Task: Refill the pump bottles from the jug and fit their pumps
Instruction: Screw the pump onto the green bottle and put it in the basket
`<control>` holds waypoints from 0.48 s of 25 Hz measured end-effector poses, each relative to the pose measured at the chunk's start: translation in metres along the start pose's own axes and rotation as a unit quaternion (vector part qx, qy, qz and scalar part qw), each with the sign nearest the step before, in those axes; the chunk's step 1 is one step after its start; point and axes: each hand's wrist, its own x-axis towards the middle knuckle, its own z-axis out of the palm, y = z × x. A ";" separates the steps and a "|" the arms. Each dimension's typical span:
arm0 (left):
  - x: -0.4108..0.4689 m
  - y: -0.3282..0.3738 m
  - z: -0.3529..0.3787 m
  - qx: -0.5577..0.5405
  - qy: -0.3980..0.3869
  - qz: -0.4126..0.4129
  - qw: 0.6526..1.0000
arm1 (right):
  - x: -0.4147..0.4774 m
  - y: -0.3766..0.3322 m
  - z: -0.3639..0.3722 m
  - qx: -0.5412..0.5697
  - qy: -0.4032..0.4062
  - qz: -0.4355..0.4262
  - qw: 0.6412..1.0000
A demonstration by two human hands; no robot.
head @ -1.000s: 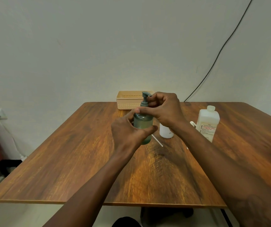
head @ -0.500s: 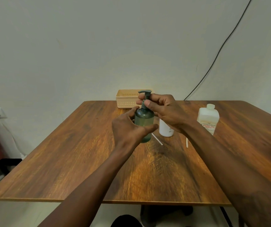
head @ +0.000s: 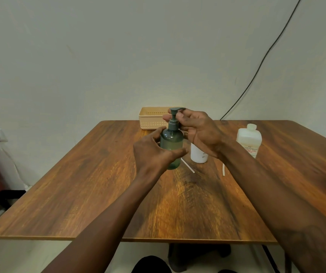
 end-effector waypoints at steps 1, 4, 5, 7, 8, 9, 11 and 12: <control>0.000 0.001 0.000 0.004 0.001 0.001 1.000 | -0.001 0.001 -0.003 -0.009 -0.013 -0.010 1.000; -0.001 0.005 -0.001 0.005 0.005 0.004 1.000 | -0.003 0.005 -0.005 -0.105 0.027 -0.066 0.992; -0.002 0.004 0.000 0.006 0.004 0.009 1.000 | -0.005 0.005 -0.002 -0.125 0.066 -0.076 0.987; -0.004 0.002 0.001 0.010 0.002 0.015 1.000 | -0.005 0.003 0.003 -0.127 0.125 -0.064 0.982; -0.005 0.002 0.001 0.007 0.001 0.015 1.000 | -0.004 0.004 0.005 -0.120 0.137 -0.050 0.982; -0.006 0.003 0.002 0.006 -0.001 0.015 1.000 | -0.005 0.005 0.007 -0.114 0.141 -0.035 0.983; -0.006 0.005 0.003 0.010 0.000 0.015 1.000 | -0.003 0.006 0.008 -0.113 0.130 -0.016 0.985; -0.006 0.006 0.003 0.011 0.000 0.014 1.000 | -0.002 0.006 0.007 -0.112 0.111 -0.014 0.987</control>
